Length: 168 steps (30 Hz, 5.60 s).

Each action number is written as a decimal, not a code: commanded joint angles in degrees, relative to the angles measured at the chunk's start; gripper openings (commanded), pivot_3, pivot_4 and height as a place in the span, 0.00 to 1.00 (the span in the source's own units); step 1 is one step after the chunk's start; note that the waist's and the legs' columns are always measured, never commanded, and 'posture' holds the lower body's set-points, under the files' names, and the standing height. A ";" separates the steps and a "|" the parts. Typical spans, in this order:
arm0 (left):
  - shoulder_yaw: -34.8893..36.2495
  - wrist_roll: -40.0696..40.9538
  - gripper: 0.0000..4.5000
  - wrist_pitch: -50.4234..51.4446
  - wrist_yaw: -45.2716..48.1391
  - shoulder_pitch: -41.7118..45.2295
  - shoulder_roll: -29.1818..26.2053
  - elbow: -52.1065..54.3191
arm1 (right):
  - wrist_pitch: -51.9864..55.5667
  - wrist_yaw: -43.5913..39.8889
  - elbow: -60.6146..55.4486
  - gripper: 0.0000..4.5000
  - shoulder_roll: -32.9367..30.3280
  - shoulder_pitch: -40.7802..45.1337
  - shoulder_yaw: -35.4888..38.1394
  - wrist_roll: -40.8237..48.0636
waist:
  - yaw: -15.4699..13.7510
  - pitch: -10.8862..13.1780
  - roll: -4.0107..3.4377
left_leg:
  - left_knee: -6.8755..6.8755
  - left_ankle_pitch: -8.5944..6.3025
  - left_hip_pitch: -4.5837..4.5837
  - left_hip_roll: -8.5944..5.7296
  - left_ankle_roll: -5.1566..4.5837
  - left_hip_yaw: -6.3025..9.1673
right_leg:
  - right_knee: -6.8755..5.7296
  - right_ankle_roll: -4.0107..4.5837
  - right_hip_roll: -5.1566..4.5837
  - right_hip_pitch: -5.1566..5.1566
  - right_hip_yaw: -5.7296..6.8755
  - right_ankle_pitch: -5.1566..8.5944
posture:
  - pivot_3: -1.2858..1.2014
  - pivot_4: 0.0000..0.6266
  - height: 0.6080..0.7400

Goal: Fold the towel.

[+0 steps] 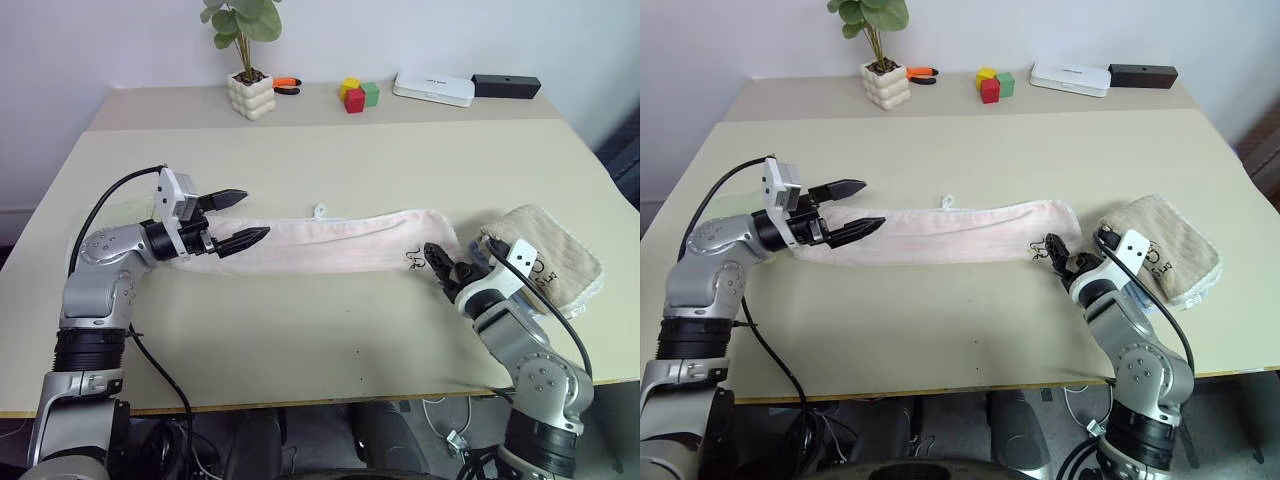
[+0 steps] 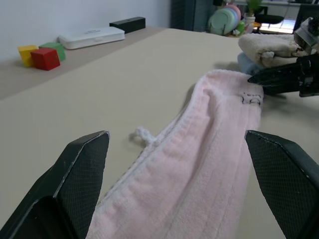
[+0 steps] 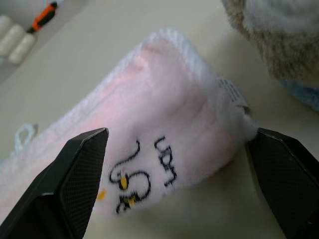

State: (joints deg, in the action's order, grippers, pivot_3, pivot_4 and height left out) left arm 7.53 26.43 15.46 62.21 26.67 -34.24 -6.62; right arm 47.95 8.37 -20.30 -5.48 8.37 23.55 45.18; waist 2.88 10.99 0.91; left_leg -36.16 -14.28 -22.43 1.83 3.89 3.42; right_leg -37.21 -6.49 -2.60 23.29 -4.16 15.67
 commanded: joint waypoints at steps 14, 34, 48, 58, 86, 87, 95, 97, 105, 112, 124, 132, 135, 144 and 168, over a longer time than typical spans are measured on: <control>0.82 0.08 1.00 -2.36 -2.91 0.63 0.53 0.55 | -5.50 -5.55 -4.66 0.01 -10.75 3.98 -9.65 -10.72 | -0.20 0.06 -0.09 | 0.01 0.00 -0.11 -0.02 0.00 -0.07 | 0.02 -0.01 -0.04 0.11 -0.04 0.00 | 0.52 0.24 1.00; 1.60 0.53 1.00 -3.23 -3.11 0.10 0.09 -0.14 | -10.65 -24.08 -2.41 0.01 -26.62 10.44 -20.61 -25.21 | -0.20 0.07 -0.05 | 0.03 0.00 -0.11 -0.01 0.00 -0.05 | 0.04 -0.02 0.00 0.13 -0.03 0.00 | 0.52 0.24 1.00; 1.36 0.77 1.00 -2.78 -3.87 0.13 0.39 0.58 | -12.80 -35.88 -1.81 0.01 -24.51 19.55 -42.05 -35.69 | -0.25 0.09 -0.01 | 0.02 0.00 -0.12 -0.01 0.00 -0.04 | 0.05 -0.03 -0.01 0.13 -0.01 0.00 | 0.52 0.24 1.00; 1.51 0.92 1.00 -2.44 -4.81 -1.12 0.80 2.35 | -17.26 -40.55 6.81 0.01 -18.62 22.51 -50.79 -42.10 | -0.35 0.08 0.00 | 0.00 0.00 -0.14 -0.02 0.01 -0.03 | 0.04 -0.03 -0.04 0.12 0.01 -0.01 | 0.52 0.24 1.00; 1.05 0.85 1.00 -2.74 -5.34 -0.76 1.52 1.37 | -12.64 -40.58 9.67 0.81 -3.95 26.03 -25.46 -23.64 | -0.56 0.07 0.02 | -0.02 0.01 -0.12 -0.02 0.02 0.04 | -0.02 -0.03 -0.06 0.07 0.08 -0.02 | 0.52 0.24 1.00; 1.02 0.82 1.00 -2.76 -5.36 -0.69 1.57 1.30 | -13.14 -39.83 10.71 0.72 -3.98 26.29 -25.04 -24.07 | -0.51 0.07 0.02 | -0.01 0.01 -0.11 -0.02 0.02 0.03 | 0.00 -0.03 -0.06 0.07 0.08 -0.02 | 0.52 0.24 1.00; 1.42 1.59 1.00 -1.27 -5.83 -2.03 1.76 3.30 | -25.85 -38.11 21.74 0.01 -2.36 24.04 -29.05 -30.77 | -0.08 0.08 0.01 | 0.06 0.01 -0.11 -0.01 0.02 0.02 | -0.05 -0.03 -0.03 0.15 0.07 -0.02 | 0.52 0.24 1.00; 1.72 1.93 1.00 -0.65 -6.09 -3.14 1.66 4.42 | -29.27 -38.72 24.22 0.01 -2.31 23.01 -31.34 -33.09 | -0.05 0.08 0.01 | 0.05 0.01 -0.11 -0.01 0.02 0.01 | -0.05 -0.03 -0.03 0.14 0.07 -0.02 | 0.52 0.24 1.00; 6.94 10.62 1.00 11.62 -13.17 -9.80 1.58 14.64 | -40.43 -33.93 35.89 0.01 -4.14 20.71 -39.13 -46.73 | -0.19 0.06 0.03 | 0.02 0.01 -0.11 -0.02 0.02 0.01 | -0.06 -0.03 -0.06 0.14 0.06 -0.02 | 0.52 0.24 1.00; 15.82 27.94 1.00 29.34 -29.96 -19.11 5.08 27.32 | -43.27 -36.35 38.19 0.19 -4.21 22.32 -38.02 -46.12 | -0.19 0.06 0.04 | 0.01 0.01 -0.01 -0.01 0.03 0.05 | -0.08 -0.03 -0.07 0.02 0.06 -0.02 | 0.52 0.24 1.00; 24.34 57.03 1.00 32.62 -59.22 -33.16 13.43 35.75 | -32.30 -56.60 16.72 1.00 -16.25 21.88 -28.30 -26.44 | -0.40 0.05 0.05 | -0.01 0.01 0.00 -0.01 0.03 0.07 | -0.04 -0.02 -0.11 -0.03 0.07 -0.02 | 0.52 0.24 1.00; 21.61 58.11 1.00 28.36 -70.87 -36.93 16.61 33.61 | -24.47 -63.98 11.66 1.00 -26.23 22.97 -25.45 -20.61 | -0.45 0.05 0.06 | -0.02 0.01 0.01 -0.03 0.03 0.03 | 0.04 0.09 -0.07 -0.04 0.04 0.04 | 0.52 0.24 1.00; 20.28 57.56 1.00 27.42 -73.99 -35.25 16.88 31.04 | -24.37 -62.39 12.27 1.00 -26.06 24.09 -24.49 -20.52 | -0.47 0.05 0.06 | -0.01 0.01 0.01 -0.03 0.03 0.03 | 0.05 0.18 -0.06 -0.04 0.04 0.09 | 0.52 0.24 1.00; 17.38 59.09 1.00 24.75 -82.15 -30.28 20.51 26.10 | -25.48 -60.12 12.69 1.00 -26.16 23.67 -24.66 -22.13 | -0.91 0.01 0.01 | -0.05 0.02 0.01 -0.06 0.05 0.02 | 0.08 0.12 -0.08 -0.09 0.03 0.05 | 0.52 0.24 1.00; 3.62 55.49 0.01 28.79 -72.61 -14.34 14.79 28.81 | -22.73 -67.93 10.07 1.00 -39.73 11.18 -8.97 -12.79 | -1.93 0.01 0.01 | -0.05 0.05 -0.02 -0.11 0.10 0.00 | 0.24 0.18 -0.09 -0.15 0.01 0.09 | 0.52 0.24 1.00</control>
State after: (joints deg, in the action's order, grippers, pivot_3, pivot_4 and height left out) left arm 12.90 84.82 43.76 -13.85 10.80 -18.75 20.20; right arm 25.95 -59.01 -8.22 -44.44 19.37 12.15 30.77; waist 0.95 11.00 0.92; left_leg -36.20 -14.24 -22.44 1.72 3.98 3.42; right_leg -36.96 -6.30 -2.66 23.14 -4.16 15.77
